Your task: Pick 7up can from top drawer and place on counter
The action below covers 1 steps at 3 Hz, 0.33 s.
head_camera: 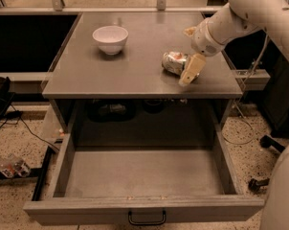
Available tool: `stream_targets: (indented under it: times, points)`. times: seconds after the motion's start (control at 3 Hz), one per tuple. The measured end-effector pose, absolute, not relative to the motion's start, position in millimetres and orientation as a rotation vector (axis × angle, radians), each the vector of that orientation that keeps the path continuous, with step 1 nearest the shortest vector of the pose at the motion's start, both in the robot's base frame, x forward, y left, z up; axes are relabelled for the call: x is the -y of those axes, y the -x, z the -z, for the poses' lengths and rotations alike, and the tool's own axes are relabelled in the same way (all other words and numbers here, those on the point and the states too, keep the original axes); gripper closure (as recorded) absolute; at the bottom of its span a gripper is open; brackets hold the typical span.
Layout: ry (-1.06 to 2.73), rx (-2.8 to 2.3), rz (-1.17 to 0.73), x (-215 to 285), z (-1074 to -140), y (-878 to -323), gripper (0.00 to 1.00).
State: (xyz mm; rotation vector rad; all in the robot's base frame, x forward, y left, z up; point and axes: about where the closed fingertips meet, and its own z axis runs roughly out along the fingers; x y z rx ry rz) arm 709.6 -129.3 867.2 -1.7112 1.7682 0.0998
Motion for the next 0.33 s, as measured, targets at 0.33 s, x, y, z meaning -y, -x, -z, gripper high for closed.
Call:
stream_targets:
  times: [0.33]
  points:
    - [1.711, -1.768, -0.100, 129.3, -867.2, -709.6, 0.00]
